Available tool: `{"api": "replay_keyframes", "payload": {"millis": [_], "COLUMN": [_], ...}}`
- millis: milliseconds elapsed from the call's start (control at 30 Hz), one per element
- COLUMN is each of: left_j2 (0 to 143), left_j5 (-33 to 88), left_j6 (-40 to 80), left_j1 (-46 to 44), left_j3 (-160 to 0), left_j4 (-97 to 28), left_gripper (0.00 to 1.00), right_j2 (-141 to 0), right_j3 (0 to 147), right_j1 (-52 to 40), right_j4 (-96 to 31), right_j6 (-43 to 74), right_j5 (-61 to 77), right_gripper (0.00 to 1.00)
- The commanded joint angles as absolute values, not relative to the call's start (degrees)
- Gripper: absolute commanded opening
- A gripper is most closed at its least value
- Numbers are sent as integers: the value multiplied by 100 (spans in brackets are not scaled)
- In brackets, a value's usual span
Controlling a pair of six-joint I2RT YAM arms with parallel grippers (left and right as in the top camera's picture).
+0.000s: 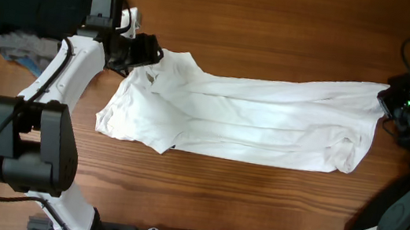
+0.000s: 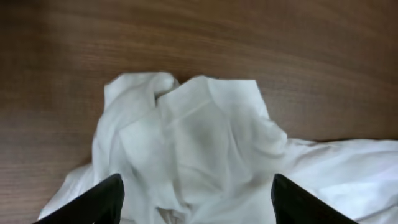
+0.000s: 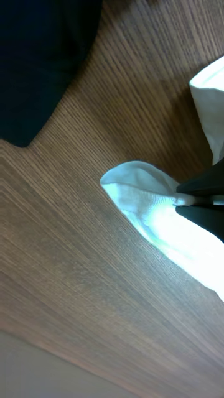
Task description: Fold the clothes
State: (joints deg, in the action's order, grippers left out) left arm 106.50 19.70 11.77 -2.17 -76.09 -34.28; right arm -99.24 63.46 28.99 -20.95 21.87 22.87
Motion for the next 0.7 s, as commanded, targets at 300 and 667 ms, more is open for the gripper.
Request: {"api": "replay_keyframes", "payload": {"millis": [300,667], "left_j2": [10921,11288], "left_j5": [1833,1555], "left_j6": [596,464], "left_j1": [-639,-913], "left_j3": [-7607,-7564], "left_j4": [-4200,-3972], "left_gripper": [49,44], "right_j2": [-9841,-9841], "right_j3": [6340,6340], "right_j1": [2934,2934], "right_j4": [-1990,-1999], "right_j6": [2263,2255], "right_j5": [2211,2209], "right_gripper": [5,5]}}
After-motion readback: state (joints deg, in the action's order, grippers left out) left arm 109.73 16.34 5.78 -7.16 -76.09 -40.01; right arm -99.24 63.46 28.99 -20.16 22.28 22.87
